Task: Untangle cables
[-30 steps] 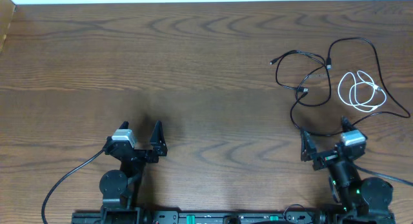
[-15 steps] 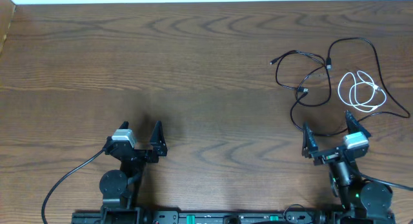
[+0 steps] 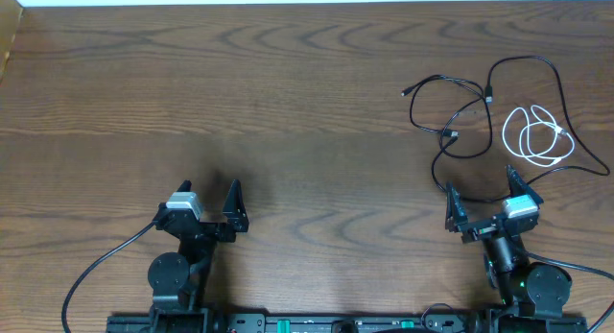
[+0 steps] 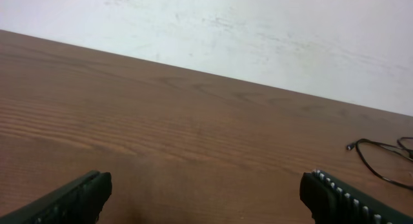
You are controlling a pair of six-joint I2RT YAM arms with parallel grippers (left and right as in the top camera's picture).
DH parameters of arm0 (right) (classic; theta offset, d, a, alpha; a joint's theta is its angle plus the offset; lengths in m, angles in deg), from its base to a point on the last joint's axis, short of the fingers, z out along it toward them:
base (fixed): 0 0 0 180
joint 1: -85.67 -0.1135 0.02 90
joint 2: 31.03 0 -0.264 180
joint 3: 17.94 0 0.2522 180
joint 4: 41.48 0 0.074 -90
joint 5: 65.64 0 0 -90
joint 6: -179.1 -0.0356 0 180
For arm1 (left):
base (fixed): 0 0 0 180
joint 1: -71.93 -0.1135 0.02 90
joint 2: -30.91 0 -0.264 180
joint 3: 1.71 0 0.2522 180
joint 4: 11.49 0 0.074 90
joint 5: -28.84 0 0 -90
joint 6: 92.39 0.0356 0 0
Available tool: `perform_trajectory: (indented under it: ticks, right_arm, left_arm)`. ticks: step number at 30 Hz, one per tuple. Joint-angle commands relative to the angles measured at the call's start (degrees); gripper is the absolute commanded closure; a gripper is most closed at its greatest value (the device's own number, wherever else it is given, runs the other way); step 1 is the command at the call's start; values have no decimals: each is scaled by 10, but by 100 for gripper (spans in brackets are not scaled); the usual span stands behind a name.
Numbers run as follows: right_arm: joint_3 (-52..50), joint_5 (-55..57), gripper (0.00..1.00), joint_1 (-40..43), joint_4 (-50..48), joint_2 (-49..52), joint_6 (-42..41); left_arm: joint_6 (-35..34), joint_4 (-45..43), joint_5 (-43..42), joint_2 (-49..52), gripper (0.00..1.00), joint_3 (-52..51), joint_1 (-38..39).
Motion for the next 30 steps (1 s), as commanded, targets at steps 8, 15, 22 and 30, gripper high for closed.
perform_trajectory:
  ticks: [8, 15, 22, 30]
  right_arm:
    - [-1, 0, 1, 3, 77, -4, 4]
    - [-1, -1, 1, 3, 76, -4, 4]
    - [-1, 0, 1, 3, 76, -4, 4]
    - [-1, 114, 1, 4, 52, -4, -44]
  left_arm:
    - [7, 22, -5, 0, 2, -9, 1]
    - [7, 22, -5, 0, 2, -9, 1]
    - [7, 22, -5, 0, 2, -9, 1]
    - [7, 22, -5, 0, 2, -9, 1]
